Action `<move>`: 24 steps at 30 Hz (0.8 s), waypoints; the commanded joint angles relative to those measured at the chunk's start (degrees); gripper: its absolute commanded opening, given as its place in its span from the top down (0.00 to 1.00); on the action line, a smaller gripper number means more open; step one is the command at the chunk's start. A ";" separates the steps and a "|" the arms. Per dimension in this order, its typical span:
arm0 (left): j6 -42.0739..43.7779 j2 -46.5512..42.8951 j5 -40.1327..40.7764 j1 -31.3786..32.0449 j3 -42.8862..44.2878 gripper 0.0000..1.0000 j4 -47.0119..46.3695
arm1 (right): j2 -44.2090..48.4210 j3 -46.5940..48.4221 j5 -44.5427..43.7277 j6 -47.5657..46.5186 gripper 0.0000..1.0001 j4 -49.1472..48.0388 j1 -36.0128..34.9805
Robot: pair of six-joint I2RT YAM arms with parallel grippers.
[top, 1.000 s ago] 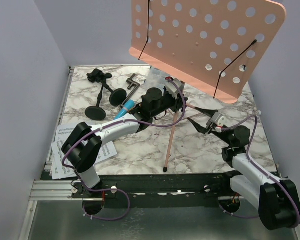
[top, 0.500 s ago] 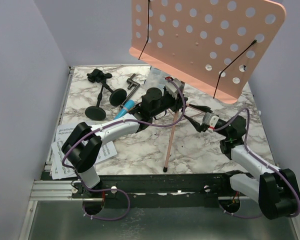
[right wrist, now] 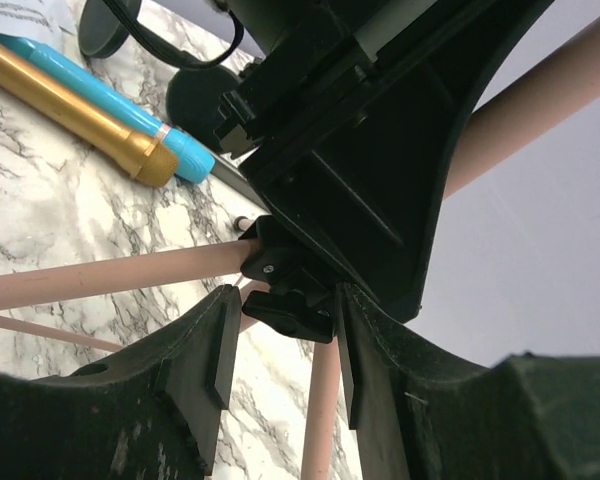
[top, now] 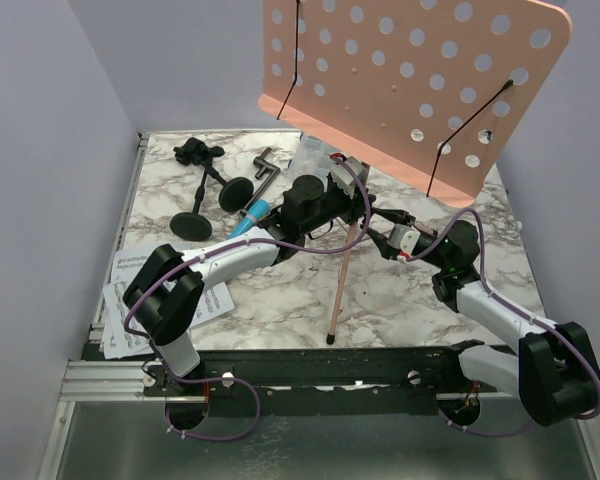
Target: Set up the instrument practice props
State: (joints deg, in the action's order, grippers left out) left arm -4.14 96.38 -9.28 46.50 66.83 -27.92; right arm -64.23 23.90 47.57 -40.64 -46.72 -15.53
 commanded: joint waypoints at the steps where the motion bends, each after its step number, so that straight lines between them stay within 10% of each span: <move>1: -4.49 -1.14 -1.71 -0.49 -1.18 1.00 0.59 | -1.29 1.30 -3.27 -3.95 0.51 2.76 -0.54; 12: -4.74 -0.58 -2.32 -0.46 -1.17 1.00 0.59 | -0.40 -1.35 -7.97 6.11 0.67 -4.45 -1.60; 17: -4.82 -0.38 -2.39 -0.50 -1.17 1.00 0.59 | -0.28 0.11 -10.88 20.25 0.95 -1.50 -1.59; 24: -4.89 -0.49 -2.51 -0.52 -1.10 1.00 0.59 | 0.78 -4.76 -22.09 50.18 1.00 -10.23 -1.57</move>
State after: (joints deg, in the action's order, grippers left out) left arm -4.23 96.38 -9.65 46.44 66.72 -28.12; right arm -64.69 21.30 36.16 -13.43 -53.25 -17.19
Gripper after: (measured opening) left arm 0.273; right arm 0.388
